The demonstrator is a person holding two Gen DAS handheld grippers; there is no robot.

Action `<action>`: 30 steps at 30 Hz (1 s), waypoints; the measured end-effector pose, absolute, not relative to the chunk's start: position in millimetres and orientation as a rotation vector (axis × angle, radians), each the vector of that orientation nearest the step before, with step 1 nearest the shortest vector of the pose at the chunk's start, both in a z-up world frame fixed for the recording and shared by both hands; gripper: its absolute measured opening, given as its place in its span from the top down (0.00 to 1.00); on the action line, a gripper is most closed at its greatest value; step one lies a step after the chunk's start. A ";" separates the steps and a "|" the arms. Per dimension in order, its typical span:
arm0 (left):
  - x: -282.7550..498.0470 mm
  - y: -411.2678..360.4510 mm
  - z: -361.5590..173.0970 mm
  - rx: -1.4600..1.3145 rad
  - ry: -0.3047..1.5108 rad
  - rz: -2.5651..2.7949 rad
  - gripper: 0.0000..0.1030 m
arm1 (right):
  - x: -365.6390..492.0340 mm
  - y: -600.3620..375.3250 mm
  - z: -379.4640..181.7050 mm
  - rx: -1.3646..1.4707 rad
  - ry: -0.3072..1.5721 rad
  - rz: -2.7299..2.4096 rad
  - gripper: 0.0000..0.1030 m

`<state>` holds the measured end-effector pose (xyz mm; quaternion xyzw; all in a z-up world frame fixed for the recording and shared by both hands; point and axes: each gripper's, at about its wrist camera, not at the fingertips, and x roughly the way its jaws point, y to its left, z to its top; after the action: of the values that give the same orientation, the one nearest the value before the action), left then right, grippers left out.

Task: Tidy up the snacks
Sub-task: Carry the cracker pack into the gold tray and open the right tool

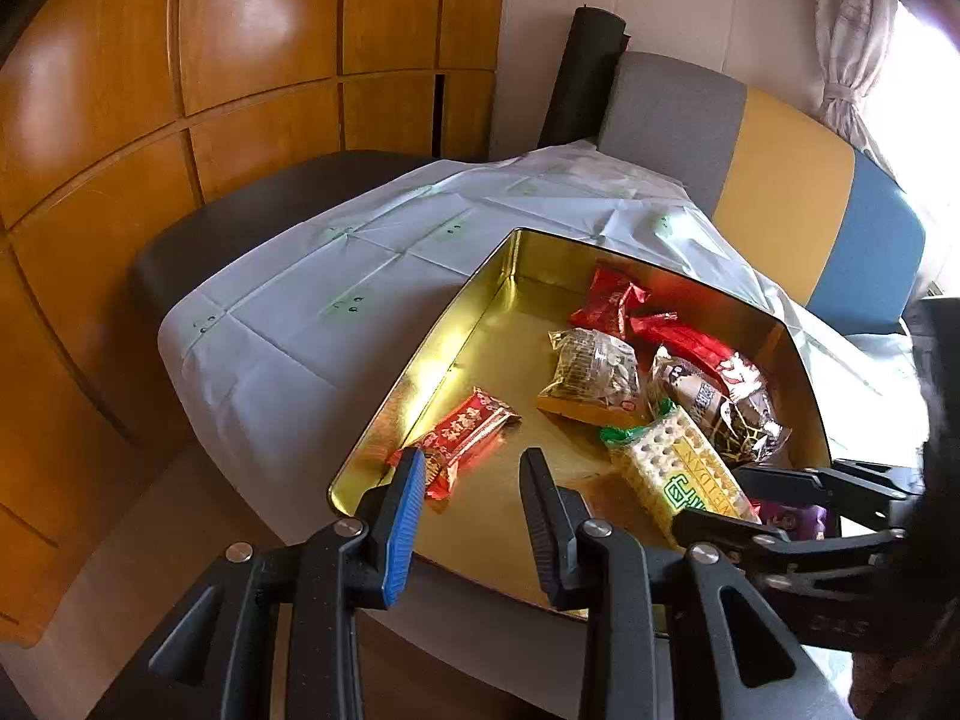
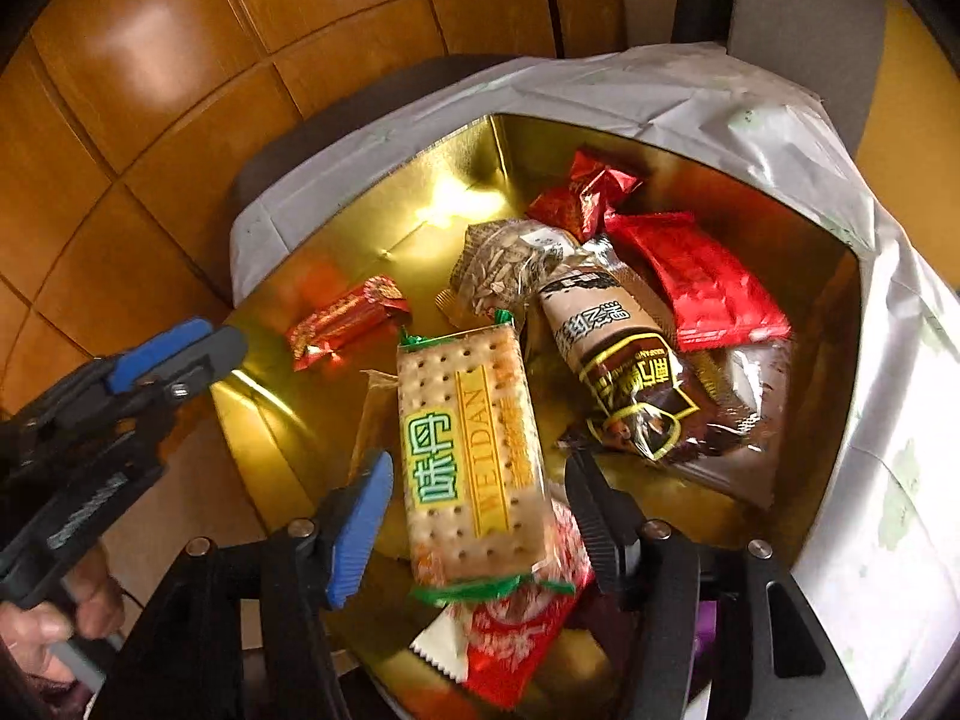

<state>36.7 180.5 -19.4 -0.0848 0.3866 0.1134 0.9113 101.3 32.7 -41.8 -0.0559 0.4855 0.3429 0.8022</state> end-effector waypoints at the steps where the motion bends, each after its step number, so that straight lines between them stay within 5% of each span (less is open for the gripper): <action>1: 36.7 179.7 -19.1 -0.174 0.796 0.233 0.68 | 98.7 29.5 -38.1 -0.123 1.029 0.743 0.41; 3: 35.8 179.2 -18.3 -0.174 0.794 0.232 0.68 | 90.6 32.1 -35.8 -0.146 1.024 0.764 0.44; 7: 35.7 179.1 -16.8 -0.171 0.791 0.231 0.68 | 84.6 36.1 -44.2 -0.198 1.020 0.751 0.67; 10: 34.6 176.8 -15.2 -0.162 0.788 0.230 0.68 | 92.3 31.0 -45.1 -0.149 1.004 0.726 0.73; 30: 27.8 153.5 -4.5 -0.109 0.774 0.202 0.68 | 97.8 15.0 -42.9 -0.062 0.994 0.630 0.70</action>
<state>27.8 153.5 -4.5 -0.0532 0.3768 0.0981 0.9195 97.8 15.0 -42.9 -0.0293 0.4685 0.2973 0.8314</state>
